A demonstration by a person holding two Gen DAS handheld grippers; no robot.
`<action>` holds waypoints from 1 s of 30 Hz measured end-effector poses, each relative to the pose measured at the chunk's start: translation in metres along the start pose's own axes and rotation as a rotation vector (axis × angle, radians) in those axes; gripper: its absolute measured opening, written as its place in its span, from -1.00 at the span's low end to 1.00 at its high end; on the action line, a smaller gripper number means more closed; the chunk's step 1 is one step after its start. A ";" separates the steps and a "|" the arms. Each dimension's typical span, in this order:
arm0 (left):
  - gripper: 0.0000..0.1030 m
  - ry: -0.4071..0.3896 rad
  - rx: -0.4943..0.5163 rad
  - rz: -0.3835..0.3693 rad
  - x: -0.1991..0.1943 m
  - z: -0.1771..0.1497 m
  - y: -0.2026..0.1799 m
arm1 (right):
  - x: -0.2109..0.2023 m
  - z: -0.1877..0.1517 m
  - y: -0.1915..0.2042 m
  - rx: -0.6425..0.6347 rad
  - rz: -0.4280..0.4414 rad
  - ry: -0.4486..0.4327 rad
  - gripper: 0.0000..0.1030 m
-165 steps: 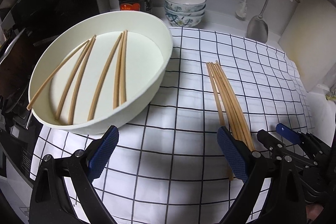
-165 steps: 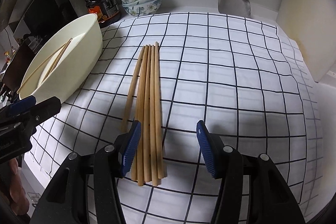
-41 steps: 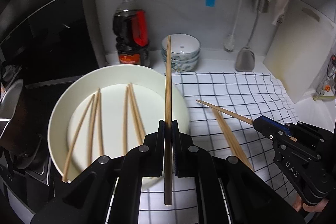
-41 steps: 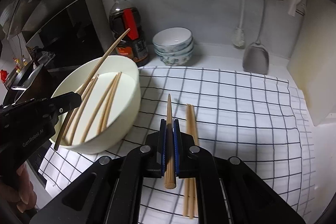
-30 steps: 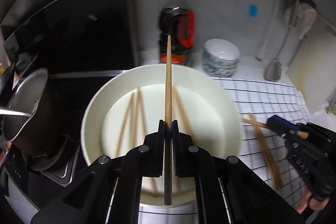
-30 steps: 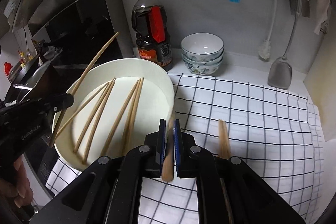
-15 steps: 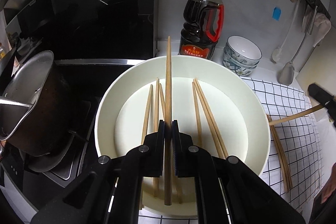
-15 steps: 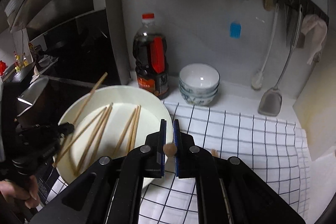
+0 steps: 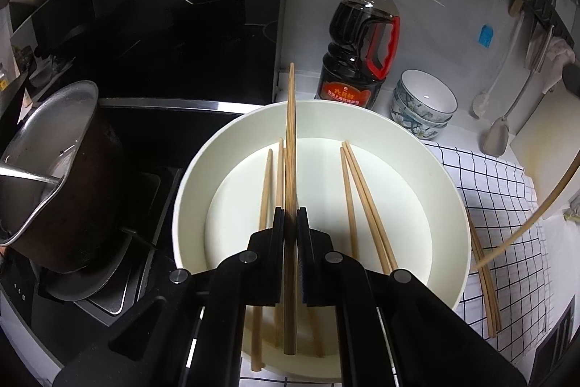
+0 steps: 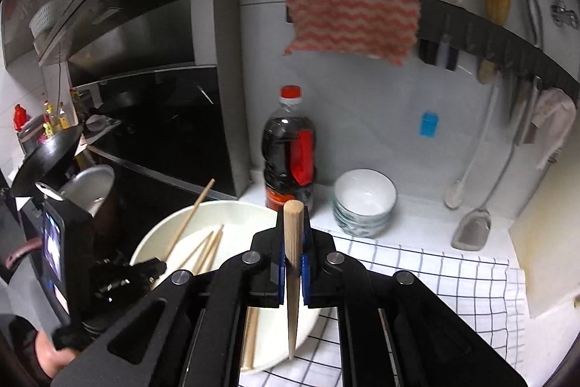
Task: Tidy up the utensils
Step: 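Lift and carry the chopsticks in both grippers over the white basin, then open both grippers to release the chopsticks into the basin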
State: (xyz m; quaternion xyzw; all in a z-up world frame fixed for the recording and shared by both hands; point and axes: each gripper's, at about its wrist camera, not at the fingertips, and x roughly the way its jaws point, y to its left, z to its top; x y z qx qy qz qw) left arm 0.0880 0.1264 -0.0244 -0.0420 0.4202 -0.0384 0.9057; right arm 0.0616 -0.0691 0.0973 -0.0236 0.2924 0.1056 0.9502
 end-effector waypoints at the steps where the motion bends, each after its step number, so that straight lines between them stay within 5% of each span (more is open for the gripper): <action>1: -0.86 -0.001 -0.002 0.001 -0.001 0.000 0.002 | -0.001 0.004 0.001 0.003 0.011 -0.004 -0.88; 7: -0.85 -0.010 -0.015 0.009 -0.005 0.002 0.011 | -0.006 0.021 0.014 0.007 0.087 -0.012 -0.88; 28: -0.85 0.095 -0.007 -0.021 0.024 -0.006 0.010 | 0.132 -0.014 0.028 0.042 0.164 0.308 -0.88; 30: -0.85 0.099 -0.012 -0.023 0.025 -0.006 0.010 | 0.141 -0.017 0.031 0.033 0.167 0.328 -0.63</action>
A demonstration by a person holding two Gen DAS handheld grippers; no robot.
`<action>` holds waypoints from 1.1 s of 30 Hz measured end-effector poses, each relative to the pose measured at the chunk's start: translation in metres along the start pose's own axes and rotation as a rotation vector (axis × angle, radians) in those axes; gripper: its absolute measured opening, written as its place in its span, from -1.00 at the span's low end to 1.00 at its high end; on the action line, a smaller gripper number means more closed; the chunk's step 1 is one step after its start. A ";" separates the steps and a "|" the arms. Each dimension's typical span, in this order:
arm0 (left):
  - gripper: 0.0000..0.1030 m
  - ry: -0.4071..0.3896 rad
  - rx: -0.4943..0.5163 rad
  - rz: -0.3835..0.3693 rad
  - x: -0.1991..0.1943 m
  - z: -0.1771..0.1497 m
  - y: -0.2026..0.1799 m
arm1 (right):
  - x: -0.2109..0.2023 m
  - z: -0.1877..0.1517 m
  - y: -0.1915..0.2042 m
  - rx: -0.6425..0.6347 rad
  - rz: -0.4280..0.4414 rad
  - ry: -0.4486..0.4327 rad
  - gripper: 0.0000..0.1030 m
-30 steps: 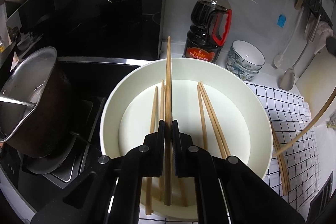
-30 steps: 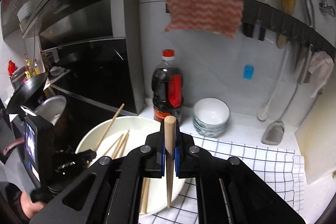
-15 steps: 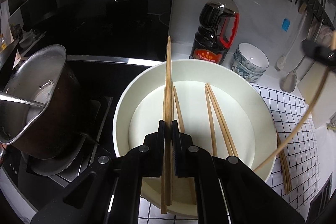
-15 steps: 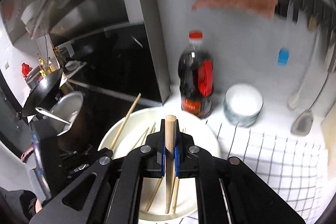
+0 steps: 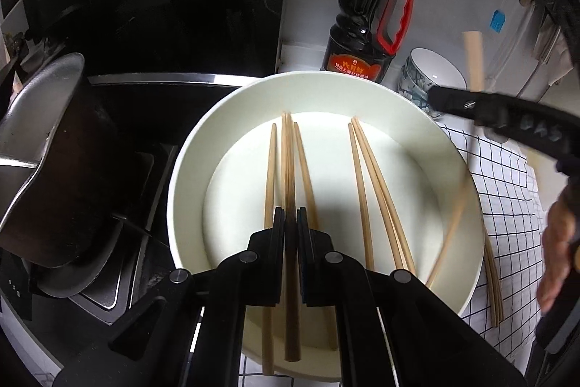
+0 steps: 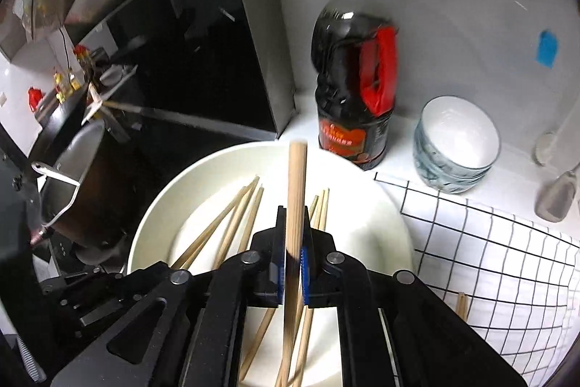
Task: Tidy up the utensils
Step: 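Open both grippers to release the chopsticks into the basin, then move both grippers back over the remaining chopsticks on the cloth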
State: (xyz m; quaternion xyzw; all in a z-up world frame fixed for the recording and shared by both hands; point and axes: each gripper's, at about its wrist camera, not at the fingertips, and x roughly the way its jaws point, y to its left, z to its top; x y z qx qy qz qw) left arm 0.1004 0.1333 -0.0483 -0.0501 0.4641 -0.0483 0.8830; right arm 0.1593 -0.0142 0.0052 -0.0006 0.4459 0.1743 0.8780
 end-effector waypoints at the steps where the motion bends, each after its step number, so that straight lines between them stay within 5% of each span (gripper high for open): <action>1: -0.77 -0.001 -0.003 0.001 0.000 0.000 0.000 | 0.004 0.000 0.000 0.000 -0.006 0.010 -0.27; 2: -0.54 -0.004 -0.005 0.003 0.000 0.001 0.000 | 0.005 0.000 0.000 0.001 -0.023 0.002 -0.08; 5: 0.05 -0.048 -0.007 0.033 -0.008 0.003 0.001 | -0.004 -0.003 -0.002 0.003 -0.055 -0.037 -0.08; 20: 0.52 -0.082 -0.038 0.095 -0.030 -0.004 0.003 | -0.038 -0.051 -0.021 0.081 -0.056 -0.061 -0.02; 33: 0.68 -0.069 -0.001 0.097 -0.037 -0.016 -0.028 | -0.065 -0.088 -0.036 0.126 -0.044 -0.076 0.02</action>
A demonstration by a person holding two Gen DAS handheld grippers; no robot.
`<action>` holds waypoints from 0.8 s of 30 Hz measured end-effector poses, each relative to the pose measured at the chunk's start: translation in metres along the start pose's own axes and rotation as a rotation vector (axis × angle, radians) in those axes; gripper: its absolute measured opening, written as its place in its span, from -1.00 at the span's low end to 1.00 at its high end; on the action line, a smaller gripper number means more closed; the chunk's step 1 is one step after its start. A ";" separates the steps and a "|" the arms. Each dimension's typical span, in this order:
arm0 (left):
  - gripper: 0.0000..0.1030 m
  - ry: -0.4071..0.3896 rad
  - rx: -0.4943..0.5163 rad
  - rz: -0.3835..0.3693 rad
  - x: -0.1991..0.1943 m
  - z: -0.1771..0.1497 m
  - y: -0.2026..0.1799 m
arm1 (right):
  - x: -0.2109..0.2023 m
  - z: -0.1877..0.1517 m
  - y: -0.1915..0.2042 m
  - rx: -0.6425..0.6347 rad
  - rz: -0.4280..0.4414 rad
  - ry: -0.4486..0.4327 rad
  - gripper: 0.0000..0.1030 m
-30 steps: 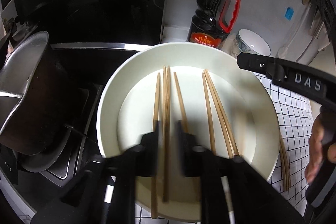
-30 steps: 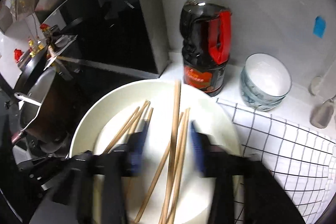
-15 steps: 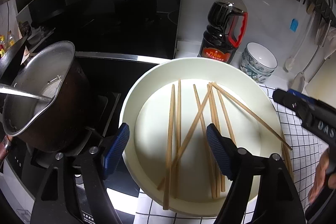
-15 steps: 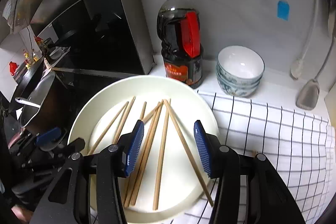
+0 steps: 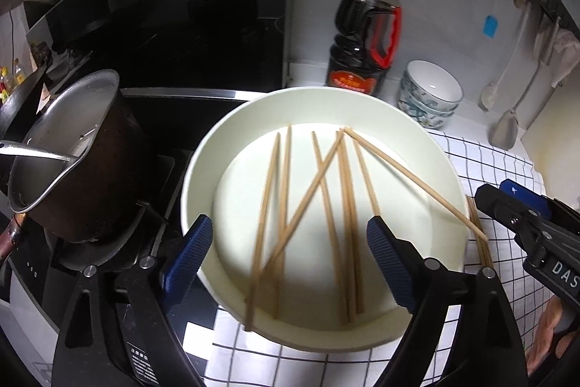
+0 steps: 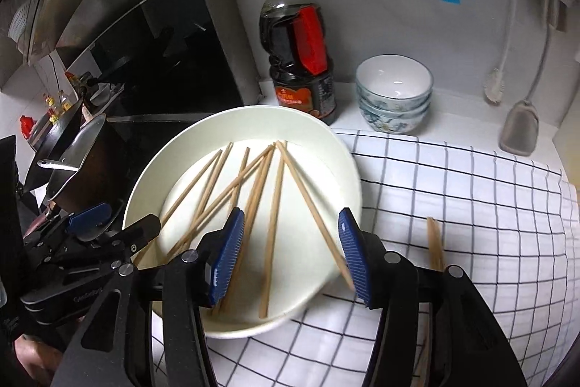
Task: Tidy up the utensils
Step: 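Move both grippers back over the remaining chopsticks on the cloth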
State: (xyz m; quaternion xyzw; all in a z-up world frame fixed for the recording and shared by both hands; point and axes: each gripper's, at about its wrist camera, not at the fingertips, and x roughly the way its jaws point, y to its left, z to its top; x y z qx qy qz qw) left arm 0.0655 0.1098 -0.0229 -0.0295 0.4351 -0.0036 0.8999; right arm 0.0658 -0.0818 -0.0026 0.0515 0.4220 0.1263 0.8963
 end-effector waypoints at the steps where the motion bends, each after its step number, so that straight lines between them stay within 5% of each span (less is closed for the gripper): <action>1: 0.70 0.000 0.006 -0.002 -0.001 -0.001 -0.005 | -0.003 -0.003 -0.003 0.004 -0.003 -0.003 0.04; 24: 0.84 -0.023 0.092 -0.092 -0.021 -0.032 -0.120 | -0.059 -0.071 -0.127 0.117 -0.136 -0.003 0.11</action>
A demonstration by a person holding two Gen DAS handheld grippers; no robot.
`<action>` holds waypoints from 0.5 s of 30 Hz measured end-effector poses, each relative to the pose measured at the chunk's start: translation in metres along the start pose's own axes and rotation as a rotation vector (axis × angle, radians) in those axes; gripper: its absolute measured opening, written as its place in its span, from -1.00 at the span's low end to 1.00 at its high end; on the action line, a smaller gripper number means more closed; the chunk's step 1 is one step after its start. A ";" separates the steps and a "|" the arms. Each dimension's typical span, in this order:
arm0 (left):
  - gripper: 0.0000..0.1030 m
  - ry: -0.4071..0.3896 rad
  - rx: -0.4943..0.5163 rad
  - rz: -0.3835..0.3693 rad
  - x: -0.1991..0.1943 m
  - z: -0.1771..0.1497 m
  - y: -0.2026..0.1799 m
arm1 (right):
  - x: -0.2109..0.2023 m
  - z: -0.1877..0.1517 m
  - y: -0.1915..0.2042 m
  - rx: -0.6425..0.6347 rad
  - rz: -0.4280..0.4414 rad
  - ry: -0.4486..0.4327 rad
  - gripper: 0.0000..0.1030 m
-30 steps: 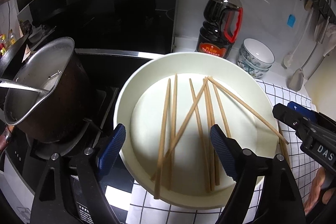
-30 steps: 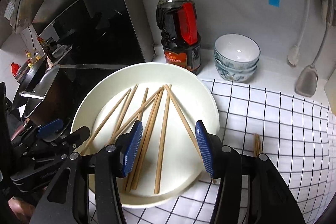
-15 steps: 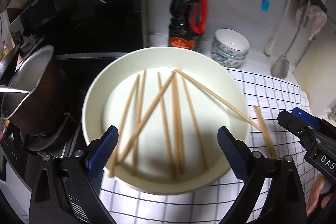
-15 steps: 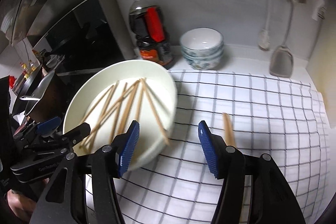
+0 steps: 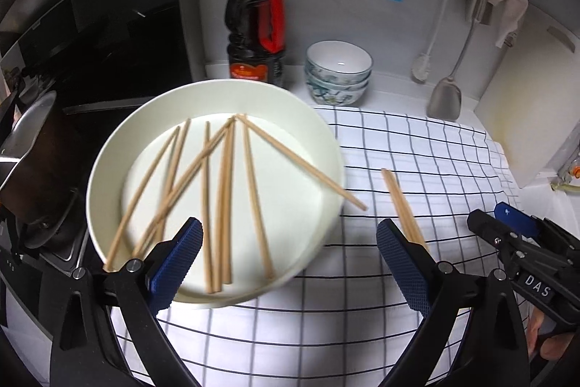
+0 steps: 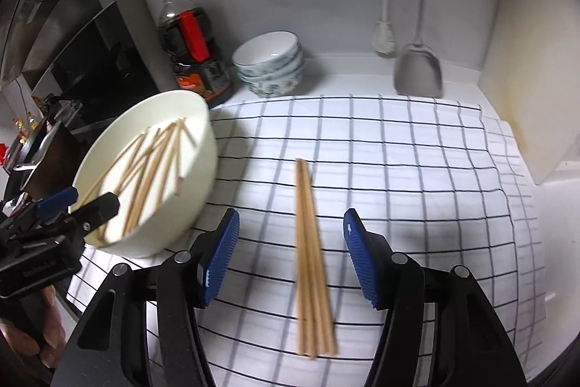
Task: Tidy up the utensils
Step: 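Move both grippers back over the remaining chopsticks on the cloth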
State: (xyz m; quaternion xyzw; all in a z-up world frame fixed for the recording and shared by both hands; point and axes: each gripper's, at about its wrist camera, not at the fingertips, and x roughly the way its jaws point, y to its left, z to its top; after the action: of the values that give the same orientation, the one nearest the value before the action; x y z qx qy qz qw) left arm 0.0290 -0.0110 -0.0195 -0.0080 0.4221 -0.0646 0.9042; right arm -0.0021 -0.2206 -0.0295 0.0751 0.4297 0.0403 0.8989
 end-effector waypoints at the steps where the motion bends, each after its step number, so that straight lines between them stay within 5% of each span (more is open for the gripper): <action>1: 0.84 -0.001 0.002 -0.002 0.000 0.000 -0.003 | 0.000 -0.001 -0.004 0.002 -0.003 -0.001 0.11; 15: 0.84 -0.021 0.049 -0.031 0.006 -0.029 -0.047 | 0.018 -0.045 -0.053 0.020 -0.016 0.057 0.11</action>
State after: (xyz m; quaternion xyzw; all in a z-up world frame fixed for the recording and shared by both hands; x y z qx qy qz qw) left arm 0.0055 -0.0573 -0.0389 0.0069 0.4106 -0.0888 0.9074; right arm -0.0254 -0.2661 -0.0797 0.0794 0.4560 0.0311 0.8859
